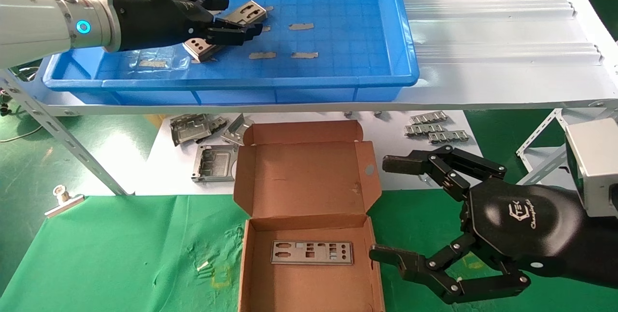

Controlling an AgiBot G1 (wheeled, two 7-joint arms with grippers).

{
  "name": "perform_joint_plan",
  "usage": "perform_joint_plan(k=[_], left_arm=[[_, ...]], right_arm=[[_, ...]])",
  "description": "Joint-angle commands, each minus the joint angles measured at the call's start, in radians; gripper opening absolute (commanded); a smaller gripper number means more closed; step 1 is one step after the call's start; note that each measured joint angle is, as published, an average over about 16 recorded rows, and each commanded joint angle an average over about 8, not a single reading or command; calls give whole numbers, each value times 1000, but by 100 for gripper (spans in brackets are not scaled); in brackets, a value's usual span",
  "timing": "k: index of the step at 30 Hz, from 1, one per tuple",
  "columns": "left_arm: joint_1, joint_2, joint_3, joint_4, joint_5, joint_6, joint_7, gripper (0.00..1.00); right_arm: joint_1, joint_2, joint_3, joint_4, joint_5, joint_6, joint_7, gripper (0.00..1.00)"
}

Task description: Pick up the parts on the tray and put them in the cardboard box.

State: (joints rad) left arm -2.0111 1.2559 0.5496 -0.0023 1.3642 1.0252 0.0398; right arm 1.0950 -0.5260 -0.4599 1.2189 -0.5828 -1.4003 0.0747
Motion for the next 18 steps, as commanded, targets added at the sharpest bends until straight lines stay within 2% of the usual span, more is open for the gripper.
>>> perform_joint_plan(k=[1, 18], left_arm=[[-1, 0, 0, 1, 0, -3, 0, 0], [-3, 4, 6, 3, 8, -17, -7, 0]], right_arm=[[0, 0, 0, 0, 0, 0, 0, 100], [0, 0, 0, 0, 0, 0, 0, 100]])
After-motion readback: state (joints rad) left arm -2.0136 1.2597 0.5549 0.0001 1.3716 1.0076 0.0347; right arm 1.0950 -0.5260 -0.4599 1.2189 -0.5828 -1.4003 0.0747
